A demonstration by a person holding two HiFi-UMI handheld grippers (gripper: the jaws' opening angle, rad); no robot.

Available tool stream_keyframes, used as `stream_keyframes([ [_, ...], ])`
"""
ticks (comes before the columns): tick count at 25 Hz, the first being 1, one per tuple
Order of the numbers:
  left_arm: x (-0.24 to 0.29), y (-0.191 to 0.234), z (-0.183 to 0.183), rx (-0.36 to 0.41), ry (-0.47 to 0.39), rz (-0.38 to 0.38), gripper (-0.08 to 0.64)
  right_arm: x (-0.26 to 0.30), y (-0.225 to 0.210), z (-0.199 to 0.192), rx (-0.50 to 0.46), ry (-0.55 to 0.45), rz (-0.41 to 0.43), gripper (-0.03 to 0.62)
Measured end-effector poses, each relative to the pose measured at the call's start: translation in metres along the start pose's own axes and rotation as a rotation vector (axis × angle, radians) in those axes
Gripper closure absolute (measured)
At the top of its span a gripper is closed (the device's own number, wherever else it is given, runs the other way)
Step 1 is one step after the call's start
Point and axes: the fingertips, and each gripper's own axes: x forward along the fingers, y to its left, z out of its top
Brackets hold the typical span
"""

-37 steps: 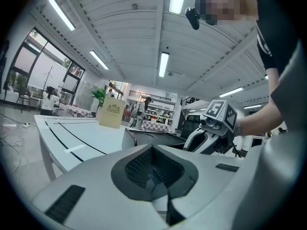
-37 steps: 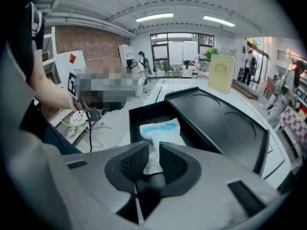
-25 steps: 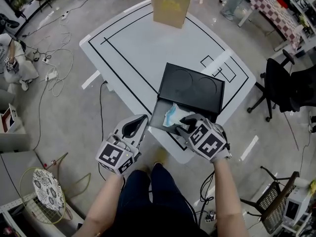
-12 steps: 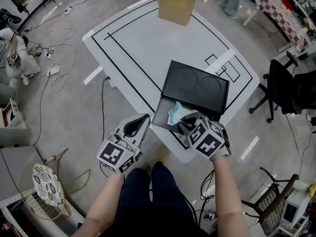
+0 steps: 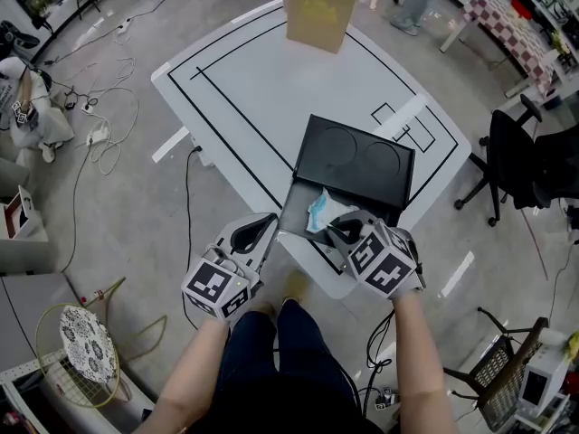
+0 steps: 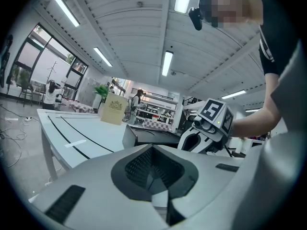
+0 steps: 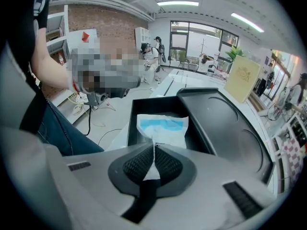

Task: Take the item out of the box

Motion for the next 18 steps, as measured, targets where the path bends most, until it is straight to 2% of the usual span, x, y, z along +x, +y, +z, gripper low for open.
stream_keyframes([
  [7, 0.002, -0.007, 0.004, -0.003, -0.006, -0.03, 0.552, -0.02, 0.009, 0.008, -0.045, -0.034, -0.018, 0.581],
  [18, 0.004, -0.018, 0.013, 0.003, -0.015, -0.076, 0.552, -0.042, 0.017, 0.014, -0.02, -0.093, -0.075, 0.581],
])
